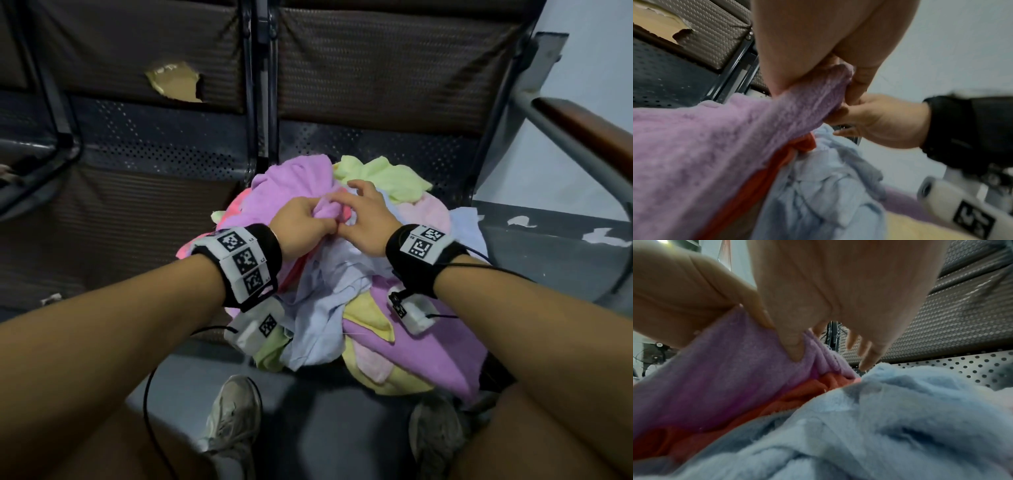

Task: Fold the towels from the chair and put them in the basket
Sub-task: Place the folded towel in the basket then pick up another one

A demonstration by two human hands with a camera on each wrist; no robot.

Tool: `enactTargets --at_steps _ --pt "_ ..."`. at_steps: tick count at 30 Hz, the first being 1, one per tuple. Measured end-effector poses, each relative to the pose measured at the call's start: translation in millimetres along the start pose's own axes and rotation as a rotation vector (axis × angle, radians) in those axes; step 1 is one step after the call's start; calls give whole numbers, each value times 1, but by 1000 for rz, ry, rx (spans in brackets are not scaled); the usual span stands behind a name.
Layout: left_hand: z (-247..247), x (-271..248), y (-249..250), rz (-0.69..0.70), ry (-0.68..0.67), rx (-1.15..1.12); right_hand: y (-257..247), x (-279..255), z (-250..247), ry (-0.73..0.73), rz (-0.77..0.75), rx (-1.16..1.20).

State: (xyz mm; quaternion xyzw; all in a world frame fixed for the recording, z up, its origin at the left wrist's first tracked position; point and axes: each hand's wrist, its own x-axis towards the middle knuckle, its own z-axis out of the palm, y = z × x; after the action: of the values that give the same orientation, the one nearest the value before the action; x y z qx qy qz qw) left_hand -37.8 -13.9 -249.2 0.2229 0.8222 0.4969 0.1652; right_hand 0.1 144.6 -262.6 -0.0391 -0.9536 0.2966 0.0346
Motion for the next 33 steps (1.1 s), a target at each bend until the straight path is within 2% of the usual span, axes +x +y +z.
enactTargets --at_steps 3,5,8,10,13,16,18,21,23,27,28,30,31,33 --pt "-14 -7 13 98 -77 -51 2 -9 -12 30 -128 -3" --pt "-23 -6 16 128 -70 40 4 -16 -23 72 -116 32" --pt "-22 -2 19 110 34 77 6 -29 -39 176 -121 -14" --pt "-18 0 24 122 116 26 9 -38 -51 186 -100 -43" --pt "-12 -2 34 126 185 -73 23 -49 -65 53 49 -193" --pt "-3 -2 41 93 239 -133 32 -63 -68 -79 132 -215" --pt "3 -2 45 47 260 -117 33 -67 -73 48 115 -195" --pt "11 0 52 2 269 -95 25 -70 -89 449 44 -130" --pt "17 -1 58 28 180 -135 16 -75 -95 544 -15 -73" --pt "36 -10 64 102 -148 23 0 -86 -91 421 -62 -18" --pt "40 -11 64 121 -141 95 1 -88 -90 401 -65 -2" --pt "42 -7 67 134 30 121 10 -88 -89 363 -26 -37" --pt "41 -4 70 114 119 37 18 -88 -90 326 27 -89" --pt "35 -1 78 69 184 -249 35 -89 -90 213 201 -192"
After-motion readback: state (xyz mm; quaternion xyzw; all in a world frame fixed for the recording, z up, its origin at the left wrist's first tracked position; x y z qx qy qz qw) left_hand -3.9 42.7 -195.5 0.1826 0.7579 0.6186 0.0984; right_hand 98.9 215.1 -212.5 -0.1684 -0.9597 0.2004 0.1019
